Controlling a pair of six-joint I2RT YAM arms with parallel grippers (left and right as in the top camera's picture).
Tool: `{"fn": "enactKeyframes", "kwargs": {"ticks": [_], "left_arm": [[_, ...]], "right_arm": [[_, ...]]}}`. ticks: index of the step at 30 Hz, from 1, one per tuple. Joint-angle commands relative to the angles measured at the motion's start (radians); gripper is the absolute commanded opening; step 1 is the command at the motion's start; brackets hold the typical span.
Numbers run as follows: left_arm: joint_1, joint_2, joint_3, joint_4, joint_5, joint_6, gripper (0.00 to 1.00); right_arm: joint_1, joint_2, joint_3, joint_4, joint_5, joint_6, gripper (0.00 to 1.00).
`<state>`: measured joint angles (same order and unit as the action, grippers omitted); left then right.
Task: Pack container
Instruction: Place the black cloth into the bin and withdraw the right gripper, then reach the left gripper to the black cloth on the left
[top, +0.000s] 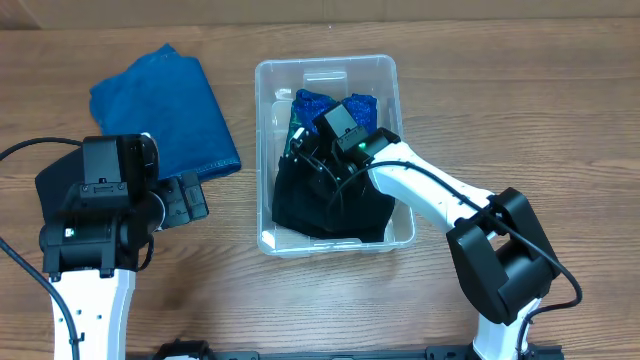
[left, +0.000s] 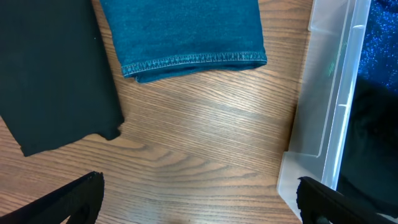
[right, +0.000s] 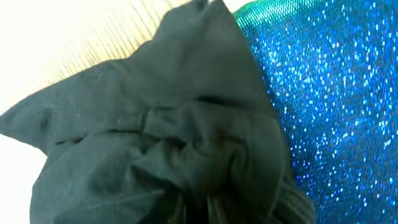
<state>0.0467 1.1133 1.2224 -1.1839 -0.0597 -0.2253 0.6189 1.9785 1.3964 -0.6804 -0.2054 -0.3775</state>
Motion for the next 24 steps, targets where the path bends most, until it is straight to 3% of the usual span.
{"fn": "enactKeyframes", "kwargs": {"ticks": [1, 4, 5, 7, 8, 9, 13, 15, 20, 24], "left_arm": [[0.005, 0.0, 0.024, -0.004, 0.008, 0.019, 1.0], [0.005, -0.001, 0.024, -0.01, 0.008, 0.019, 1.0], [0.005, -0.001, 0.024, -0.014, 0.008, 0.019, 1.0], [0.006, -0.001, 0.024, -0.016, 0.004, 0.019, 1.0], [0.006, -0.001, 0.024, -0.014, 0.003, 0.019, 1.0], [0.01, -0.001, 0.024, -0.011, -0.002, 0.006, 1.0], [0.122, -0.001, 0.024, -0.002, -0.002, -0.048, 1.0], [0.283, 0.0, 0.024, 0.026, 0.036, -0.075, 1.0], [0.76, 0.07, 0.024, 0.138, 0.288, -0.126, 1.0], [0.904, 0.257, 0.024, 0.215, 0.289, -0.198, 1.0]], "right_arm": [[0.005, 0.022, 0.002, -0.065, 0.115, 0.098, 0.12], [0.003, -0.133, 0.074, -0.106, 0.134, 0.102, 0.22], [0.003, -0.193, 0.094, -0.108, 0.134, 0.102, 0.35], [-0.001, -0.321, 0.126, -0.107, 0.135, 0.102, 0.48], [-0.011, -0.386, 0.135, -0.106, 0.134, 0.103, 0.7], [-0.027, -0.449, 0.137, -0.103, 0.134, 0.124, 1.0], [-0.152, -0.62, 0.137, -0.191, 0.092, 0.229, 1.0], [-0.241, -0.657, 0.137, -0.299, 0.052, 0.236, 1.0], [-0.341, -0.643, 0.115, -0.444, 0.047, 0.295, 1.0], [-0.346, -0.643, 0.1, -0.445, 0.046, 0.307, 1.0]]}}
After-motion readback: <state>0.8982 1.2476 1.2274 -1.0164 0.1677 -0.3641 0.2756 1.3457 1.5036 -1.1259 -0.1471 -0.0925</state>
